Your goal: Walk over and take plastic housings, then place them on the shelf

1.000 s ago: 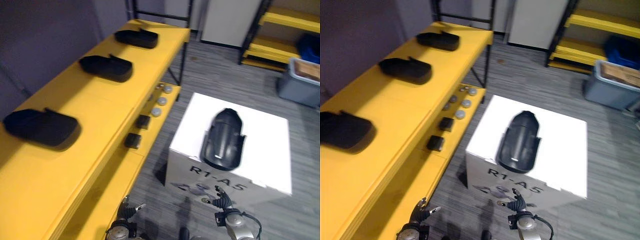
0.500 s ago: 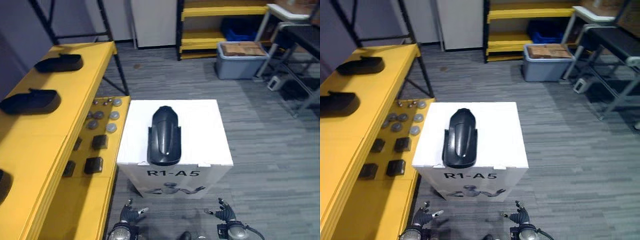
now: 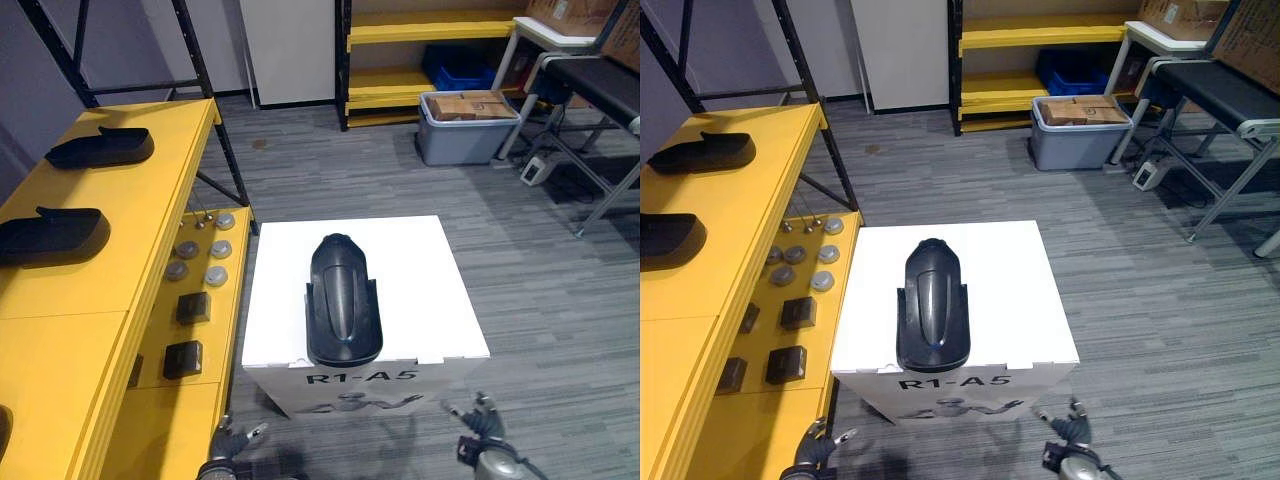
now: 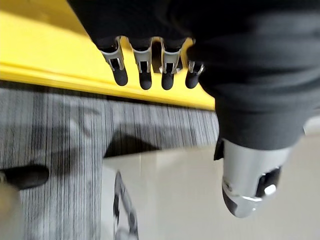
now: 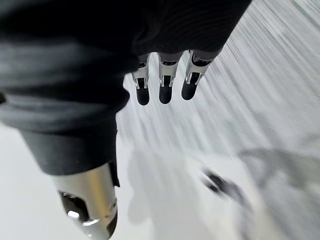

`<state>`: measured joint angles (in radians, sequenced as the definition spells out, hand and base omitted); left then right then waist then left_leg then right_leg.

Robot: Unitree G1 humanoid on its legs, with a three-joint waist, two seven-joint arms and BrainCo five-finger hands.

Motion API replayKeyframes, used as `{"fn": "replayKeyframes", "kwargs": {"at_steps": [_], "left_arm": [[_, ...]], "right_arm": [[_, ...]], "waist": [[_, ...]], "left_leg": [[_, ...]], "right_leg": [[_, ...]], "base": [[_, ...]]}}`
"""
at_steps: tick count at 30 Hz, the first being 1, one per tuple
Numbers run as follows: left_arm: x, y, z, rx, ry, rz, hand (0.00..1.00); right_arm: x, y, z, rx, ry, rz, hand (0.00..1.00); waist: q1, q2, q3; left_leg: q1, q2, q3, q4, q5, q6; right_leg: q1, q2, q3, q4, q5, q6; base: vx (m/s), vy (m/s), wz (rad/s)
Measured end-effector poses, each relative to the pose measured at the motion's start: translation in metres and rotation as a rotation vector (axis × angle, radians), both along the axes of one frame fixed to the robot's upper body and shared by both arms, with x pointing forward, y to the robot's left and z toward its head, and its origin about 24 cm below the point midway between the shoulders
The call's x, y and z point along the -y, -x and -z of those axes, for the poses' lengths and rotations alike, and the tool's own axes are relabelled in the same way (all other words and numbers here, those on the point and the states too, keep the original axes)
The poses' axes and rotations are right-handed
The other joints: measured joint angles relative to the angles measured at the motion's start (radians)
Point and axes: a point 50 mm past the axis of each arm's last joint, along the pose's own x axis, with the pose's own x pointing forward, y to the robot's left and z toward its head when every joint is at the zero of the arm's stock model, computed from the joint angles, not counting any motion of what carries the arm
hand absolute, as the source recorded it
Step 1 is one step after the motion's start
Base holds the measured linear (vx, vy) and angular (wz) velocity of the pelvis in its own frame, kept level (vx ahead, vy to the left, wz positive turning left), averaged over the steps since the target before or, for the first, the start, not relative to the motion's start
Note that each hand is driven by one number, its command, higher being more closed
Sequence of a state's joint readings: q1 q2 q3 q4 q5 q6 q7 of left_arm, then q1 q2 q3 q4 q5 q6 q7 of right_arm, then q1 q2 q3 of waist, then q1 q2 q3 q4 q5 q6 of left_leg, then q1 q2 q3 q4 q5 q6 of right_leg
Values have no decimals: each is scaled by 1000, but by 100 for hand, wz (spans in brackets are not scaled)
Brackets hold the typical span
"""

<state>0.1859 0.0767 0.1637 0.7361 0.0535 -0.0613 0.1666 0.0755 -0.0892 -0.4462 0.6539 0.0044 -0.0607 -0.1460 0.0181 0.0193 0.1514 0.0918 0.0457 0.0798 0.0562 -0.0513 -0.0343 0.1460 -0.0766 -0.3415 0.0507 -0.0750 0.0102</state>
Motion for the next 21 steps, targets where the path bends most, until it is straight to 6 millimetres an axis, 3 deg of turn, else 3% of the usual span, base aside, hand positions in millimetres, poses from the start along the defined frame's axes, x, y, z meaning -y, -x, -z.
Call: {"fn": "replayKeyframes", "kwargs": {"at_steps": [4, 6, 10, 12, 13, 15, 16, 21], "left_arm": [[-6, 16, 3, -31, 4, -49, 0], [-7, 26, 6, -55, 11, -68, 0], [-5, 36, 9, -82, 23, -70, 0], [-3, 37, 9, -85, 31, -70, 0], [-1, 38, 11, -95, 40, -70, 0], [1, 39, 12, -98, 49, -69, 0], [2, 38, 12, -97, 50, -63, 0], [6, 25, 11, -72, 51, -29, 0]], "right_arm": [[46, -2, -37, 104, 149, 116, 0], [69, -13, -80, 226, 291, 119, 0], [67, -37, -142, 436, 464, 35, 0], [50, -52, -161, 530, 486, -41, 0], [30, -69, -173, 614, 468, -128, 0], [6, -83, -183, 692, 442, -228, 0], [-19, -93, -195, 767, 422, -330, 0], [-92, -116, -214, 934, 313, -593, 0]], "waist": [[-7, -3, -4], [-19, -9, -9], [-28, -20, -28], [-27, -25, -33], [-27, -29, -34], [-26, -32, -34], [-17, -30, -35], [29, -33, -34]], "left_leg": [[3, 5, 1, -17, 0, 0], [6, 8, 0, -28, 1, 1], [16, 7, 1, -57, 18, 1], [15, 8, 0, -64, 23, 1], [15, 8, 1, -70, 24, 2], [13, 6, 0, -73, 27, 4], [5, 7, -6, -72, 27, 6], [-3, 1, -39, -83, 45, 12]], "right_leg": [[-2, 8, 4, -7, 1, 0], [-5, 13, 6, -7, 2, 0], [-9, 18, 10, -11, 10, -2], [-8, 23, 14, -29, 22, -4], [-10, 26, 24, -41, 32, -7], [-11, 26, 28, -46, 35, -8], [-13, 23, 28, -47, 34, -8], [-18, 23, 24, -46, 34, -8]], "base": [[5, -8, -3], [-32, -7, -4], [-35, 2, -2], [-58, 0, -8], [-76, 8, -13], [-88, 11, -3], [-81, 8, 8], [-32, 8, 18]]}}
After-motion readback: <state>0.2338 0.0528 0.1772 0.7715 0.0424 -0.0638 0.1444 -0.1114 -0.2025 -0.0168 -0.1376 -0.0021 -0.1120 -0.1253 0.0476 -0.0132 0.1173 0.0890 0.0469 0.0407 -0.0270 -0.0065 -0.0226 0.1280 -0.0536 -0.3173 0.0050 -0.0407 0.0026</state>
